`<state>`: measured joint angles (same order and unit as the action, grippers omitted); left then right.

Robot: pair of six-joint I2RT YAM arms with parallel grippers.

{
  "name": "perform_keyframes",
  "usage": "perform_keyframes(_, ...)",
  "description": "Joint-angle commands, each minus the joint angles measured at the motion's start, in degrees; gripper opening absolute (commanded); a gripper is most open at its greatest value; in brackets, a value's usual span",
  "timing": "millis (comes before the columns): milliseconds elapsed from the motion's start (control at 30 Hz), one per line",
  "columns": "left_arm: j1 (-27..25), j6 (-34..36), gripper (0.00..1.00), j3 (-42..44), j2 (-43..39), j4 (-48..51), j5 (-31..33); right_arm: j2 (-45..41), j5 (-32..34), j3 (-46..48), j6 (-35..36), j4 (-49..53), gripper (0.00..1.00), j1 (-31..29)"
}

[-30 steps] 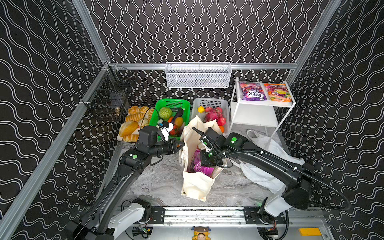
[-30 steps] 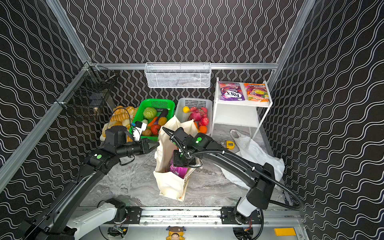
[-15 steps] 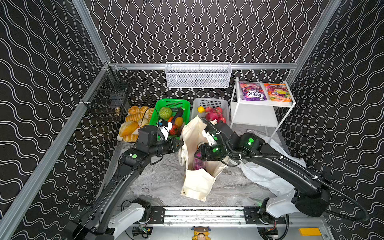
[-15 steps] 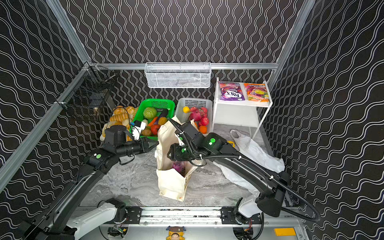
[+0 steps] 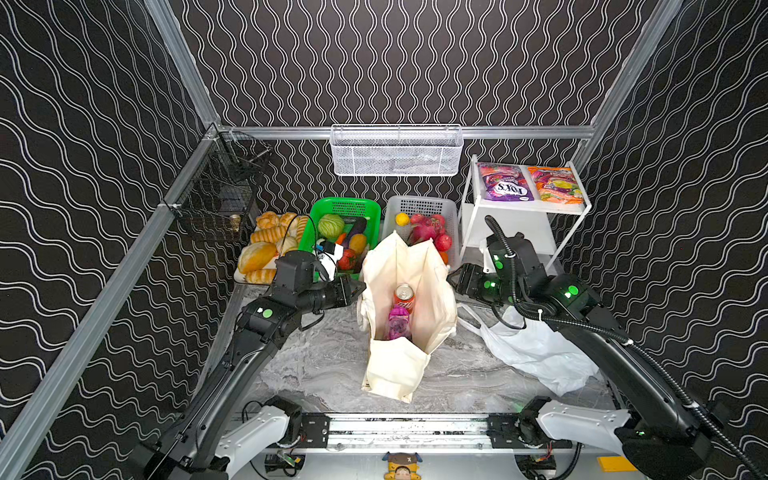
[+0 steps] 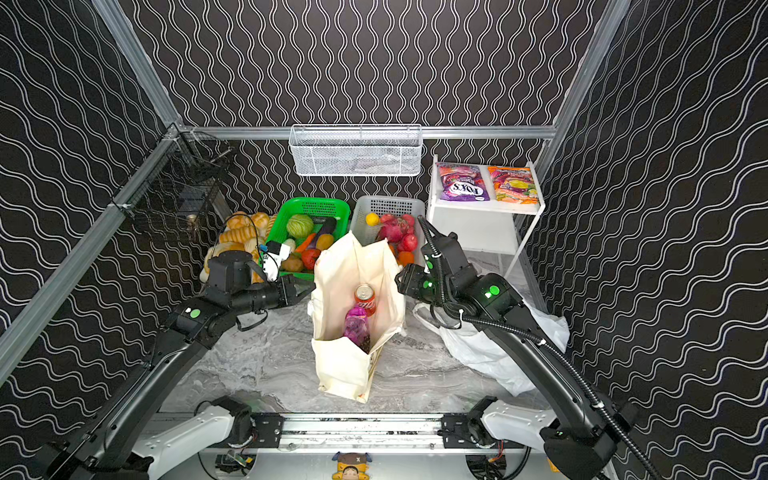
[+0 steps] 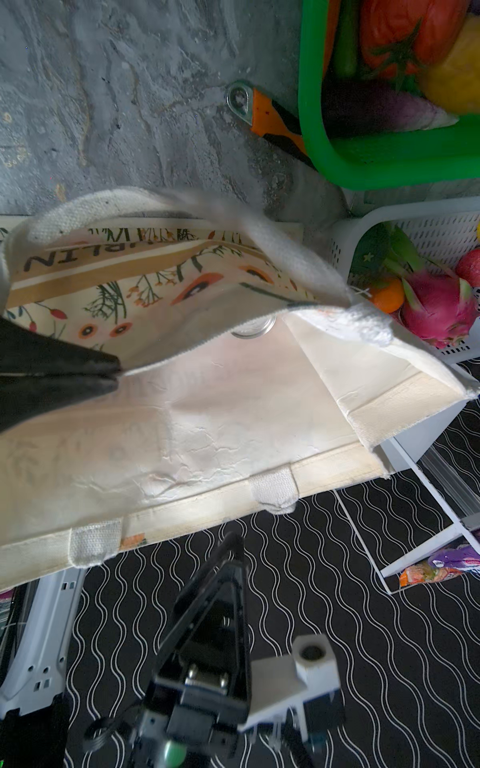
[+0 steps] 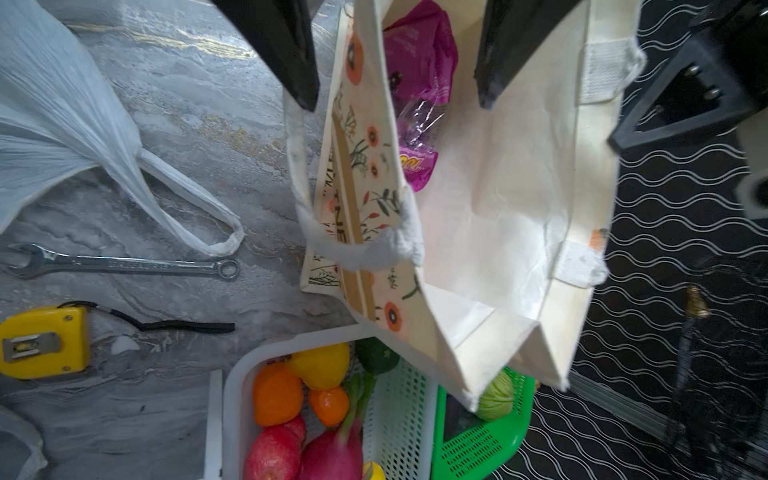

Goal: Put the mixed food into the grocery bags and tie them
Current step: 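Release the snack bag and raise the right gripper out of the tote, then reach the right gripper to the Fox's berries candy bag on the shelf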

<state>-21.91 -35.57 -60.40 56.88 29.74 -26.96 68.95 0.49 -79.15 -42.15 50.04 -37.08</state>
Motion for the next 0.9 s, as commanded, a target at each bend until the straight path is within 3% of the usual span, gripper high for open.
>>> perform_keyframes(0, 0.0, 1.7, 0.0, -1.0, -0.3, 0.0, -0.4, 2.9, -4.1, 0.9, 4.0, -0.4, 0.47, 0.2)
perform_keyframes(100, 0.0, 2.9, 0.0, -1.4, 0.0, 1.4, -2.5, 5.8, -4.2, -0.2, 6.1, -0.8, 0.16, 0.2)
perform_keyframes(167, 0.0, 2.9, 0.0, -1.1, 0.2, 0.7, -5.6, 6.7, -3.4, -1.1, 7.8, -1.8, 0.02, 0.2)
perform_keyframes(200, 0.0, 2.4, 0.0, -0.8, 0.2, 0.1, -7.2, 7.0, -3.5, -1.6, 9.3, -2.6, 0.0, 0.5)
perform_keyframes(533, -0.1, -0.7, 0.0, 0.5, -0.9, -3.9, -10.9, 10.7, -8.5, -6.3, 18.7, -2.5, 0.0, 6.8)
perform_keyframes(633, -0.1, -0.6, 0.0, 0.5, 0.2, -4.4, -11.5, 10.7, -9.5, -6.8, 19.6, -2.1, 0.13, 6.9)
perform_keyframes(667, -0.1, -0.2, 0.02, 0.1, 0.6, -4.2, -11.9, 10.5, -9.2, -7.5, 19.6, -1.6, 0.21, 7.1)
perform_keyframes(767, -0.1, 1.1, 0.22, -1.2, 1.3, -2.9, -11.0, 8.6, -7.2, -10.0, 20.1, -1.1, 0.29, 7.9)
perform_keyframes(867, -0.1, 2.6, 0.34, -2.0, 1.2, -2.0, -9.2, 5.4, -5.7, -12.5, 22.4, -2.5, 0.3, 9.7)
